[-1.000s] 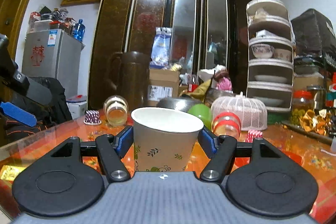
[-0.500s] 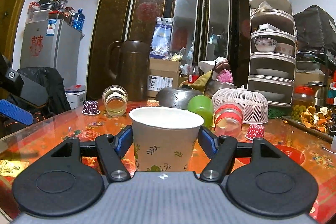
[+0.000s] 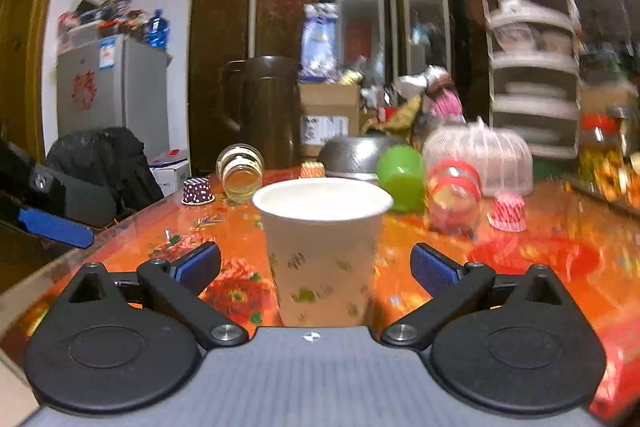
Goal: Flip cup upright
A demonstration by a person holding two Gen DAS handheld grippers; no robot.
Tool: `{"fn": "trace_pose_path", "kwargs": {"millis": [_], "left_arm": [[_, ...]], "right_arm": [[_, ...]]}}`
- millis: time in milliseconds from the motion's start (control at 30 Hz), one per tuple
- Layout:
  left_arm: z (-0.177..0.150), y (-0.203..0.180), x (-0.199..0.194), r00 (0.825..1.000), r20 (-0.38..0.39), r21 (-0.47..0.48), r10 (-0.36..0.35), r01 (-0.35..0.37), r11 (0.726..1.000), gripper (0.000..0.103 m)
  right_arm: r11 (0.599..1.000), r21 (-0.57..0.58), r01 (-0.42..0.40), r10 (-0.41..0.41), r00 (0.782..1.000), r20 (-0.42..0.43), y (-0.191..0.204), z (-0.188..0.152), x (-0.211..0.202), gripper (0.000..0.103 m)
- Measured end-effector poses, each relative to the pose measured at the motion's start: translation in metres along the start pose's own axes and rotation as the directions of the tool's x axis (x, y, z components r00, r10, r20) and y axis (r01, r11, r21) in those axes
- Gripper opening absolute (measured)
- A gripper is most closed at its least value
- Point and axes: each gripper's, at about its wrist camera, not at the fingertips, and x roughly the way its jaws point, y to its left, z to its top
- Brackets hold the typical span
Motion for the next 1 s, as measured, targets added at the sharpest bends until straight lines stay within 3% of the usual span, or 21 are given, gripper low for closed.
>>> {"fn": "trace_pose_path", "kwargs": {"millis": [133,300,733,1000], "left_arm": [[0.003,-0.006,0.012,0.999,-0.026,0.058,0.022,-0.021,0.998,0.103],[0.012,-0.026,0.014,0.998,-0.03,0.155,0.06,-0.055,0.986,0.103],[0.042,-0.081,-0.043,1.0,-0.005,0.236,-0.029,0.029,0.971,0.103],[0.039,-0.094,-0.06,0.998,-0.019,0.268,-0.063,0.066,0.961,0.103]], "right_arm": [[0.991,0.133,0.006,0.005,0.996,-0.086,-0.023,0.009,-0.021,0.102],[0.993,0.1,0.06,-0.044,0.987,-0.152,-0.026,0.029,-0.04,0.102],[0.995,0.059,0.08,-0.072,0.99,-0.124,-0.018,0.086,-0.096,0.102],[0.997,0.037,0.066,-0.062,0.992,-0.107,-0.011,0.089,-0.114,0.102]]}}
